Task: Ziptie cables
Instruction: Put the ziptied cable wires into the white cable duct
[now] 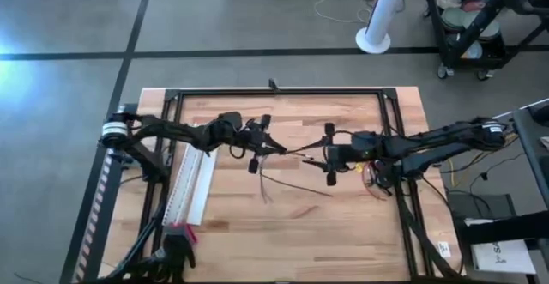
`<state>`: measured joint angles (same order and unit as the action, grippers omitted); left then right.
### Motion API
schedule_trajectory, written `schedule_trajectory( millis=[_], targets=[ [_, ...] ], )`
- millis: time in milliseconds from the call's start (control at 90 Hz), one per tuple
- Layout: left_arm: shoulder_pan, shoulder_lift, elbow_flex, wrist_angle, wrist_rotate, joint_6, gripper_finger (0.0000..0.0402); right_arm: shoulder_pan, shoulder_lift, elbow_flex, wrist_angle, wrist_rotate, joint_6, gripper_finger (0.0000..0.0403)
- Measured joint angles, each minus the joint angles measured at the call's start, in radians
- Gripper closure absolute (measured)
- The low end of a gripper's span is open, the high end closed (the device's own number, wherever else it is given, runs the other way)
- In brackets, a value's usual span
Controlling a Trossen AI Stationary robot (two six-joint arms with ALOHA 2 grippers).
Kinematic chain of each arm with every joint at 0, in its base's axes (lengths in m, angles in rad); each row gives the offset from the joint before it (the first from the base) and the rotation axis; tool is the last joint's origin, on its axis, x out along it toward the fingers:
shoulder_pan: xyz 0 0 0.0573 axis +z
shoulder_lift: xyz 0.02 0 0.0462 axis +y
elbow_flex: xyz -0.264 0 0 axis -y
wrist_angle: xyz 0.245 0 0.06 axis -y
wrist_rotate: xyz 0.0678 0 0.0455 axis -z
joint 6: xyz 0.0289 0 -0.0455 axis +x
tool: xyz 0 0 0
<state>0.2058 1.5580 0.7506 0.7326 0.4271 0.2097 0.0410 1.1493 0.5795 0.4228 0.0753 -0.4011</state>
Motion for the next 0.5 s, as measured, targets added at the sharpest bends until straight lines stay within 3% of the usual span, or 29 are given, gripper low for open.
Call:
schedule_trajectory(
  millis=[189,400,500],
  targets=[
    [0.000,-0.003,-0.002,0.004,-0.002,-0.004,0.0402,0.007,0.011,0.042,0.002,0.004,0.009,0.0242],
    [-0.004,-0.005,-0.002,0.016,0.019,0.021,0.0402,0.007,0.011,0.049,-0.045,0.006,0.006,0.0377],
    [-0.004,-0.008,-0.001,0.020,0.026,0.021,0.0402,0.007,0.010,0.049,-0.064,0.006,0.008,0.0390]
  ],
)
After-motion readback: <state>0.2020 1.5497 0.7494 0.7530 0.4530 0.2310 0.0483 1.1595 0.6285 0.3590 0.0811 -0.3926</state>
